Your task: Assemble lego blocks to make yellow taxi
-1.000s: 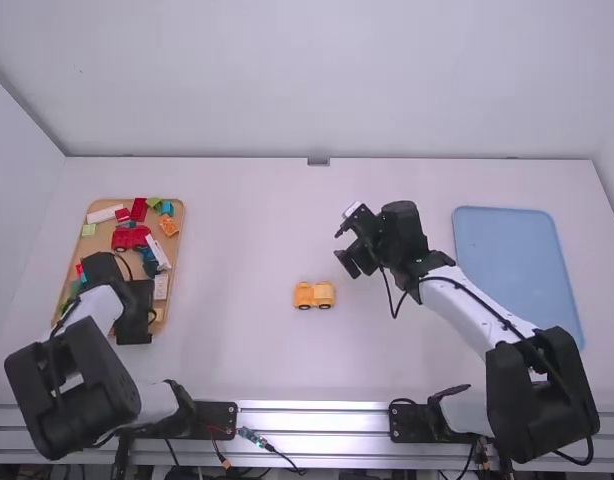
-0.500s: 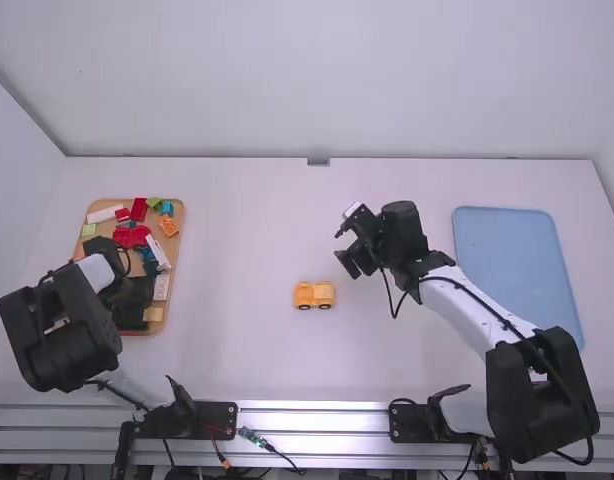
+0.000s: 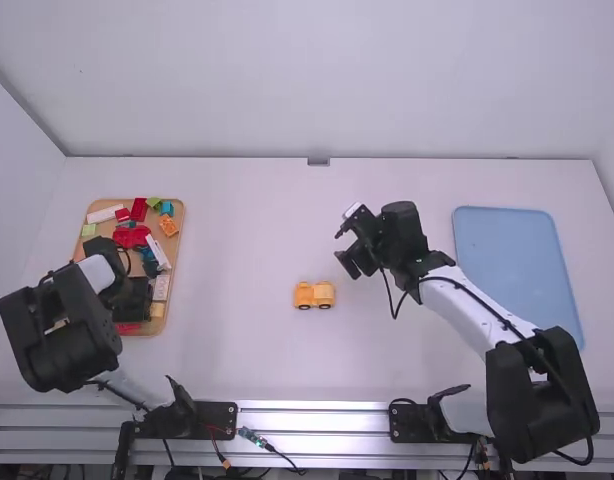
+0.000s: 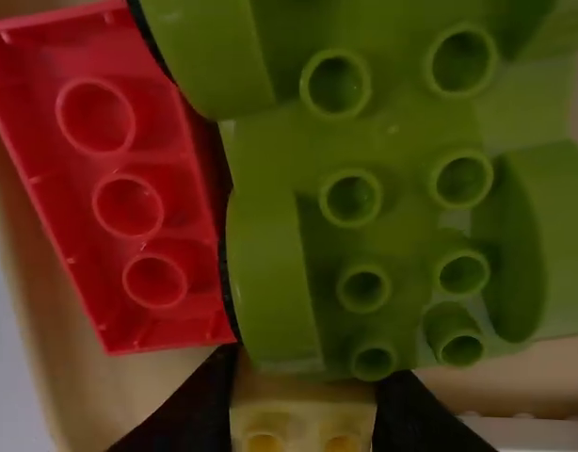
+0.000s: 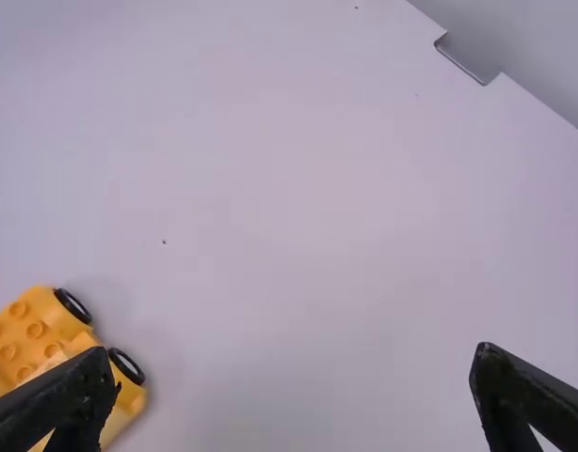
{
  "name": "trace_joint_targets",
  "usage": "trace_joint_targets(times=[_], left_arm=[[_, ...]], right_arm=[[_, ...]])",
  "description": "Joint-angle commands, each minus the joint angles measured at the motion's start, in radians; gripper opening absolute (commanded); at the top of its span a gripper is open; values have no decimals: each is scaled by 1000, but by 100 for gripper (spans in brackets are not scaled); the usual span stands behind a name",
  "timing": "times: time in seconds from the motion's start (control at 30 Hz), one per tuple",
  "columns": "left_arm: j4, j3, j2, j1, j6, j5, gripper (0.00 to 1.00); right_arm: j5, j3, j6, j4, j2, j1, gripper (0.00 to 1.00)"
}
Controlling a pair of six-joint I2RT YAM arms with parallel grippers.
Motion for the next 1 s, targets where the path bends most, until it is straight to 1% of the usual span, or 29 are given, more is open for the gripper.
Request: trace_joint_targets(times=[0.0, 0.07, 0.1, 0.17, 0.2, 0.27, 0.3, 0.37, 0.5, 0.6, 0.7, 0.77, 0.8, 0.87, 0.97], left_arm=[[-18, -29, 9, -3, -3, -11, 31], [-13, -29, 9, -3, -2, 8, 28], [-12, -29, 9, -3, 1, 14, 26], [-5, -27, 8, -3, 4, 28, 16], [-5, -27, 8, -3, 4, 28, 16], [-15, -10, 8, -3, 4, 33, 5], [-38, 11, 8, -3, 3, 33, 2], [-62, 32, 8, -3, -1, 32, 2], [-166, 121, 3, -3, -4, 30, 2], [-201, 156, -14, -3, -3, 29, 2], [-200, 161, -68, -3, 9, 34, 2], [-164, 143, -141, -13, 79, 55, 2], [-160, 141, -147, -15, 88, 59, 2], [-113, 117, -221, -35, 189, 84, 2], [-113, 97, -308, -76, 253, 79, 2]], right_arm=[[-2, 27, 3, -3, -14, 1, 99], [-2, 27, 3, -3, -14, 1, 99], [-2, 27, 3, -3, -14, 1, 99], [-2, 27, 3, -3, -14, 1, 99], [-2, 27, 3, -3, -14, 1, 99], [-2, 27, 3, -3, -14, 1, 99], [-2, 27, 3, -2, -14, 1, 99], [-2, 27, 3, 0, -14, 1, 99], [-2, 27, 3, 0, -14, 1, 99], [-2, 27, 3, 0, -14, 1, 99], [-2, 27, 3, 1, -14, 1, 99], [-6, 27, 3, 6, -14, 1, 99], [-6, 27, 3, 8, -14, 1, 99], [-4, 27, 14, 19, -14, 1, 99], [-6, 27, 26, 26, -14, 1, 99]])
